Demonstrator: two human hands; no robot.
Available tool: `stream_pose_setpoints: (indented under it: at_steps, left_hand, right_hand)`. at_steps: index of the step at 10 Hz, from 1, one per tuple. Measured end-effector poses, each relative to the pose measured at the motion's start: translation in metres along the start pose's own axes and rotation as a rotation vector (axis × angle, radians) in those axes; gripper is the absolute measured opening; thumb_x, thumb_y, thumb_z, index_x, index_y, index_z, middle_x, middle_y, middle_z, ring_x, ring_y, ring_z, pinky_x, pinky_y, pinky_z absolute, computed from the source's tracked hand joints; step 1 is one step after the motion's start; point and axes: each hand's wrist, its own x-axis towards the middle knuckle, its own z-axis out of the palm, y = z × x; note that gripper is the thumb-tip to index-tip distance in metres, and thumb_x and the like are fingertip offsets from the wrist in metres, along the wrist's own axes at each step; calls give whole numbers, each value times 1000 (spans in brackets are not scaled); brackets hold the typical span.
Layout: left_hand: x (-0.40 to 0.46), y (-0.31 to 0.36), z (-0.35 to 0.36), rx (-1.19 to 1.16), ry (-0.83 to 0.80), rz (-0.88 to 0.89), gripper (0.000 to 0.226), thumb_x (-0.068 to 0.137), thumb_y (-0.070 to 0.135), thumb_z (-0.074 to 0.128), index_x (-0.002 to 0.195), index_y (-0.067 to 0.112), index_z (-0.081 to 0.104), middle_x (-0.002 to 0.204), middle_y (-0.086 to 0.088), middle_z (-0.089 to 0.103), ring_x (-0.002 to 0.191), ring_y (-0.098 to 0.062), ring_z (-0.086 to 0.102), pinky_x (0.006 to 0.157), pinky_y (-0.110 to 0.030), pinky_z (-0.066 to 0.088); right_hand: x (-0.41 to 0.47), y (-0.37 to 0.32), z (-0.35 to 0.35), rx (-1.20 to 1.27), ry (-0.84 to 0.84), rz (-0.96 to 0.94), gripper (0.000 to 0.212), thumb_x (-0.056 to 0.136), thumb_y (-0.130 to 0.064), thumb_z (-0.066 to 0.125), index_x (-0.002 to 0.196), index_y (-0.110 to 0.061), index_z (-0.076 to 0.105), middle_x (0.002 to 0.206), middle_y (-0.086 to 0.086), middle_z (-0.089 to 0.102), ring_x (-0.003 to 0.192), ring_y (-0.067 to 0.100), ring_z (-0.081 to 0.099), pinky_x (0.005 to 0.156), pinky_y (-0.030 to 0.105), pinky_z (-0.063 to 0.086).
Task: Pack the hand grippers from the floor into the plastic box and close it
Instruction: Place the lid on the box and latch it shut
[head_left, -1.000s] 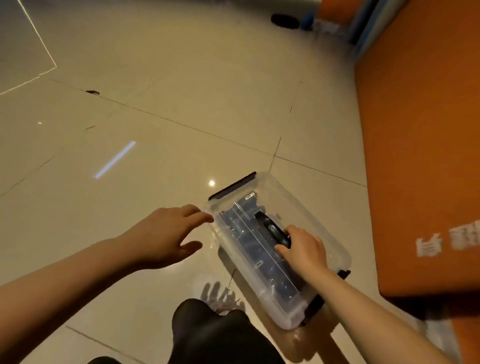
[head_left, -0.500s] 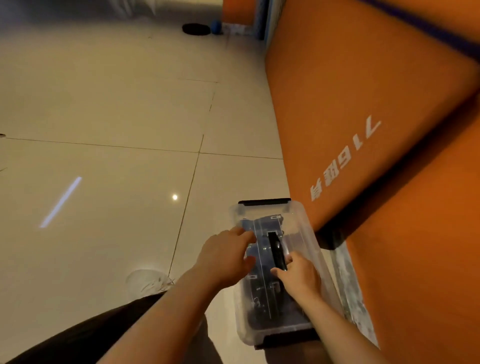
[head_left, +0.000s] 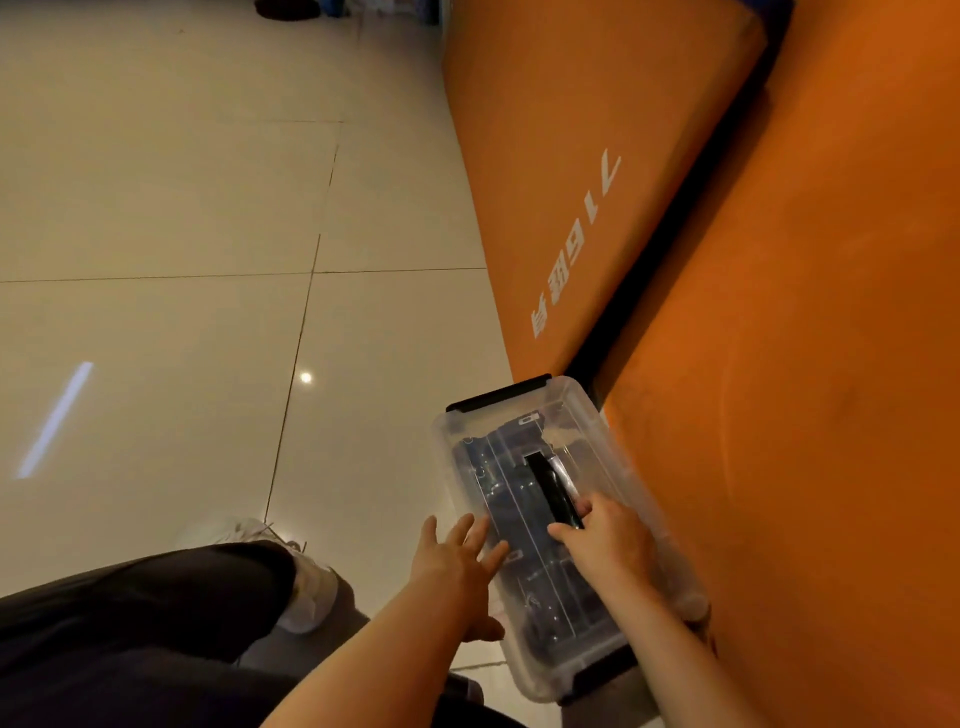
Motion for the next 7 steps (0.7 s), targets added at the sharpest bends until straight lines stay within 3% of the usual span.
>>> stream_pose_setpoints:
  at_steps: [1,3,4,6,7]
  left_hand:
    - [8,1,-1,144,-15,29,86,86,69,34,146,30,-14,151,-5,-27,140,-25,-22,109,-55,-13]
    - [28,-16,-6,250,64,61,77,83,76,11,143,38,-19,147,0,-33,136,-20,-28,107,-58,-19]
    - [35,-18,-6,240,82,84,79,80,78,10,142,39,-21,144,-1,-36,127,-21,-35,105,-55,-20]
    - [32,-23,-13,126,102,131,69,89,68,16,146,37,-8,152,-1,-22,140,-21,-21,112,-52,-13]
    - [25,-27,-18,-24,200,54,65,94,58,27,148,32,2,156,-4,-12,143,-22,-10,114,-48,-8]
  right_hand:
    - [-1,11,-1,40,-10,46,34,78,-42,71,101,-23,56,87,-8,61,77,9,59,67,26,51]
    - [6,16,2,73,44,69,36,80,-41,70,106,-22,55,92,-8,56,81,9,56,70,26,49]
    - [8,18,6,83,75,59,34,81,-41,69,106,-21,55,94,-9,56,81,8,55,70,24,49]
    - [10,14,3,-24,12,8,36,86,-41,63,113,-20,52,95,-9,53,82,7,55,72,23,51]
    - [8,9,7,-165,55,-108,51,90,-40,55,134,-20,39,129,-1,49,115,14,50,93,28,47]
